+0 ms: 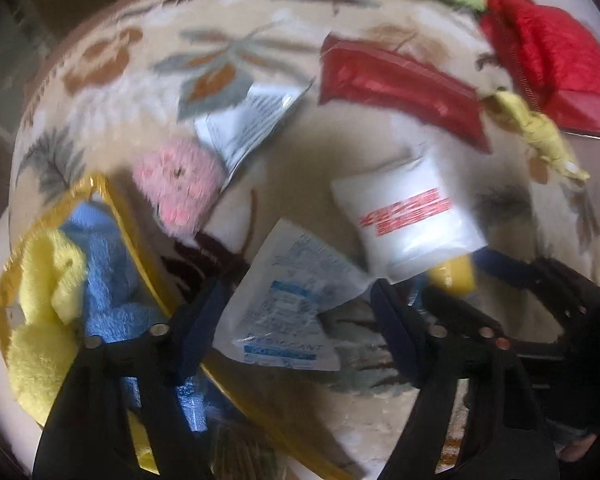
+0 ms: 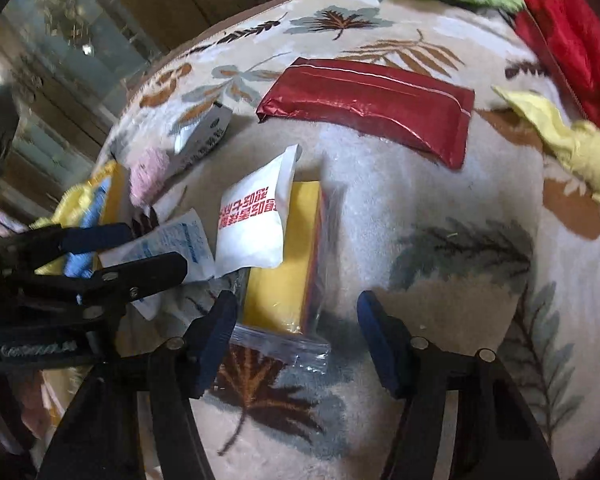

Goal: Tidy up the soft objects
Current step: 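Grasp the white DESICCANT packet with left tool while right tool grasps the bagged yellow sponge, then carry the DESICCANT packet and yellow sponge over the tray and open both tools, then grasp the white red-printed packet with left tool while right tool grasps the yellow terry cloth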

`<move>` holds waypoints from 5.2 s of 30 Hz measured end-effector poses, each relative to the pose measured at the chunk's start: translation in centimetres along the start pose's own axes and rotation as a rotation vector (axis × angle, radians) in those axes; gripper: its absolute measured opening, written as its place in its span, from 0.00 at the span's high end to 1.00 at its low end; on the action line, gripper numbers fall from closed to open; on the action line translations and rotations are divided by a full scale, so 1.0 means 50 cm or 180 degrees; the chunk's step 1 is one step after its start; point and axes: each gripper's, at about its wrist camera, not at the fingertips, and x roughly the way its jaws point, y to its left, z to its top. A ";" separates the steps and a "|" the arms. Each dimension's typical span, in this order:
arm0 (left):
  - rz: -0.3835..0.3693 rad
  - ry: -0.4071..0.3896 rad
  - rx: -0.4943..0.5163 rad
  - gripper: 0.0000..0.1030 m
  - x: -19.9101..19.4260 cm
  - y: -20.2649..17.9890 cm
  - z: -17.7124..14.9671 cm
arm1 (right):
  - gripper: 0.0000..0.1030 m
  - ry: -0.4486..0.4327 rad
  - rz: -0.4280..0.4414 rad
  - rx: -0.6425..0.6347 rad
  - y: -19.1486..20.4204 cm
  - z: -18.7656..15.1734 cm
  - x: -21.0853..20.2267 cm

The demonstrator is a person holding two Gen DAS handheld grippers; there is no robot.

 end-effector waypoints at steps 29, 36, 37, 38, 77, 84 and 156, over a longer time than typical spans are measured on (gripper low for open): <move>-0.1042 -0.0363 -0.0847 0.62 -0.070 -0.035 -0.225 | 0.91 -0.0292 0.0111 0.0322 -0.078 -0.138 -0.174; -0.1180 -0.0517 -0.1096 0.62 -0.114 -0.027 -0.320 | 0.44 -0.0361 0.0118 0.0333 -0.081 -0.126 -0.167; -0.1199 -0.0560 -0.1130 0.62 -0.124 -0.021 -0.328 | 0.24 -0.0355 0.0095 0.0400 -0.086 -0.118 -0.157; -0.1210 -0.0609 -0.1149 0.62 -0.137 -0.015 -0.337 | 0.25 -0.0315 0.0073 0.0426 -0.089 -0.109 -0.145; -0.0666 -0.1011 -0.1775 0.62 -0.216 0.198 -0.468 | 0.74 -0.0265 0.1076 -0.0712 0.278 -0.172 -0.153; -0.0548 -0.0981 -0.1728 0.62 -0.181 0.221 -0.456 | 0.72 -0.0077 0.1024 -0.0697 0.294 -0.196 -0.081; -0.1019 -0.0698 -0.1386 0.89 0.035 -0.065 -0.029 | 0.62 -0.0410 -0.0511 0.0164 -0.332 0.054 -0.146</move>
